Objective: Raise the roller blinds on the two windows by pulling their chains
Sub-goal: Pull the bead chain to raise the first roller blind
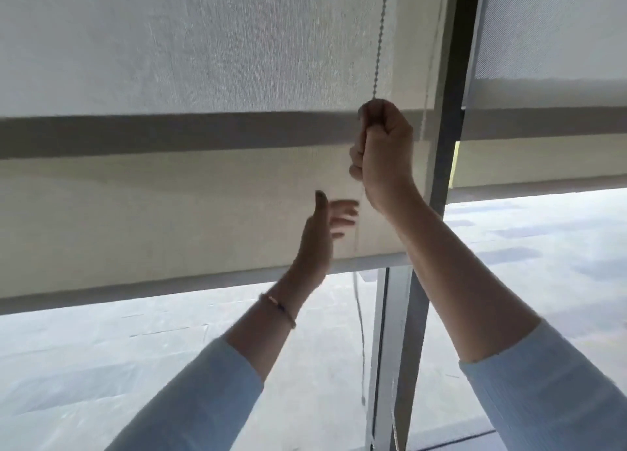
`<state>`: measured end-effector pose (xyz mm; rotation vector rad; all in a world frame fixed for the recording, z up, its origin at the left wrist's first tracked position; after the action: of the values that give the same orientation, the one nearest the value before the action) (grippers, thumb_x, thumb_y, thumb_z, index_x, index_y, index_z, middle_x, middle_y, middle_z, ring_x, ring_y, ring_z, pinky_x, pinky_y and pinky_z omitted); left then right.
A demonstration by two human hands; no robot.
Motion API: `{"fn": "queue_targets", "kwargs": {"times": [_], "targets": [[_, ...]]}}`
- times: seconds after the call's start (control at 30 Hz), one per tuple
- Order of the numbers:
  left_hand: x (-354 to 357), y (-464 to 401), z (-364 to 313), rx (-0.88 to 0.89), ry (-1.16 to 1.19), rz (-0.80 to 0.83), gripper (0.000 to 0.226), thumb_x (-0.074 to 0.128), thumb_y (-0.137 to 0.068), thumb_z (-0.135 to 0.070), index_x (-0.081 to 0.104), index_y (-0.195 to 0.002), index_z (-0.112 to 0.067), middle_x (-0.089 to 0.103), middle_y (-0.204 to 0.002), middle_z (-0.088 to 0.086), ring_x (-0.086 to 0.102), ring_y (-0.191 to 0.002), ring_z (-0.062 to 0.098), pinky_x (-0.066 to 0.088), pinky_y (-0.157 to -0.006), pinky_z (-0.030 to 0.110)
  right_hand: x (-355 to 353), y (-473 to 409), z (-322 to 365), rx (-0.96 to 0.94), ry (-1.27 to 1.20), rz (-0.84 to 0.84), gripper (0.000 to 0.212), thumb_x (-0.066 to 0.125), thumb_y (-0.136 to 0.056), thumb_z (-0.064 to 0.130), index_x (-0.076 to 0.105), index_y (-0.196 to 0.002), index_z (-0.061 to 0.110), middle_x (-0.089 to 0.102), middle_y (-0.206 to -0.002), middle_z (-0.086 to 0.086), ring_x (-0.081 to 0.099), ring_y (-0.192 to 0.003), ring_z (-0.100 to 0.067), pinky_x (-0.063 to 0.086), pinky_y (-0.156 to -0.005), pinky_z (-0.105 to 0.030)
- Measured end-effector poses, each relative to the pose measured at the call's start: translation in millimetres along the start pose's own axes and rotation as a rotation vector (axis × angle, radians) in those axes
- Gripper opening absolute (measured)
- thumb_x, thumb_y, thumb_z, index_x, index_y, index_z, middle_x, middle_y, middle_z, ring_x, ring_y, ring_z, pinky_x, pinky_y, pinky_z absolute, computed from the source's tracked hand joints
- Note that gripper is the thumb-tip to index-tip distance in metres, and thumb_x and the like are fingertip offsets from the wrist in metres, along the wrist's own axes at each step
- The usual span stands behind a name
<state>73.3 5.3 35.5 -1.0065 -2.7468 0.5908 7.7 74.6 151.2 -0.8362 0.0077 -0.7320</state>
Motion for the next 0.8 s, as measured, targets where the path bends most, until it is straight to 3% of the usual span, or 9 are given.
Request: {"fn": "queue_targets", "kwargs": {"times": [0.1,0.17,0.23,0.3,0.37,0.5,0.7,0.8], "targets": [[0.6,-34.5,-93.0,0.22,0.083,0.081,0.066,0.011,-0.109,-0.045,0.07,-0.105,-0.016,0.073,-0.101,0.009,0.07,-0.094,0.021,0.053,-0.085,0.037,-0.4,21.8,-34.6,-0.001,0.171,-0.03,0.035,0.035,-0.1,0.004,0.043,-0.069,0.019,0.035,-0.052,0.004,0.029,-0.038,-0.006,0.023,-0.038,-0.018],[6.2,-50.0,-142.3,0.292,0.084,0.117,0.061,0.017,-0.109,-0.045,0.068,-0.106,-0.01,0.073,-0.089,0.007,0.072,-0.081,0.018,0.058,-0.073,0.03,-0.7,44.6,-68.1,0.029,0.218,-0.001,0.026,0.034,-0.093,0.003,0.04,-0.07,0.013,0.032,-0.054,0.003,0.028,-0.042,-0.009,0.022,-0.045,-0.02],[10.2,-60.7,-167.3,0.278,0.113,0.094,0.054,0.028,-0.109,-0.045,0.064,-0.09,-0.009,0.067,-0.07,0.002,0.066,-0.061,0.015,0.055,-0.058,0.028,-1.7,69.4,-101.5,0.081,0.278,0.039,0.016,0.033,-0.086,0.004,0.038,-0.072,0.009,0.03,-0.056,0.004,0.025,-0.05,-0.013,0.02,-0.051,-0.025],[10.9,-63.7,-164.7,0.23,0.151,0.047,0.051,0.038,-0.108,-0.043,0.049,-0.065,-0.017,0.047,-0.053,-0.004,0.042,-0.043,0.009,0.039,-0.043,0.021,-6.4,92.5,-130.5,0.138,0.358,0.069,0.019,0.035,-0.088,0.007,0.039,-0.071,0.015,0.031,-0.053,0.011,0.024,-0.051,-0.014,0.021,-0.051,-0.028],[9.9,-58.4,-145.0,0.207,0.21,-0.015,0.053,0.044,-0.107,-0.04,0.036,-0.057,-0.023,0.034,-0.046,-0.009,0.026,-0.037,0.006,0.024,-0.038,0.018,-11.8,109.2,-149.0,0.154,0.408,0.106,0.02,0.034,-0.088,0.008,0.038,-0.071,0.019,0.033,-0.05,0.012,0.025,-0.049,-0.014,0.023,-0.05,-0.029],[11.4,-43.8,-110.2,0.211,0.304,-0.014,0.062,0.05,-0.104,-0.043,0.038,-0.046,-0.027,0.03,-0.043,-0.01,0.023,-0.033,0.005,0.021,-0.038,0.013,-19.1,123.1,-164.6,0.132,0.457,0.137,0.038,0.037,-0.097,0.001,0.037,-0.07,0.027,0.04,-0.053,0.016,0.029,-0.051,-0.005,0.027,-0.053,-0.024],[5.1,-34.1,-102.3,0.208,0.408,0.01,0.056,0.048,-0.105,-0.043,0.033,-0.054,-0.026,0.027,-0.045,-0.009,0.019,-0.034,0.005,0.018,-0.039,0.011,-15.5,127.3,-165.7,0.272,0.307,0.192,0.029,0.031,-0.096,-0.009,0.038,-0.074,0.009,0.038,-0.047,0.016,0.026,-0.045,-0.003,0.023,-0.046,-0.014],[1.7,-30.7,-98.5,0.217,0.421,0.033,0.055,0.048,-0.105,-0.043,0.032,-0.054,-0.027,0.027,-0.044,-0.01,0.018,-0.034,0.005,0.018,-0.039,0.01,-13.3,127.7,-161.9,0.309,0.244,0.211,0.029,0.032,-0.104,0.001,0.043,-0.078,0.002,0.034,-0.047,0.01,0.024,-0.037,-0.005,0.02,-0.039,-0.018]]}}
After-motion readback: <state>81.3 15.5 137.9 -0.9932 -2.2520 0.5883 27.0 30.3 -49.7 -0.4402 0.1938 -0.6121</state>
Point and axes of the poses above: each hand's wrist, its own y-axis away from the middle knuckle, its own x-axis out of the palm, z = x × y, the point moved 3 cm from there along -y, towards the middle knuckle
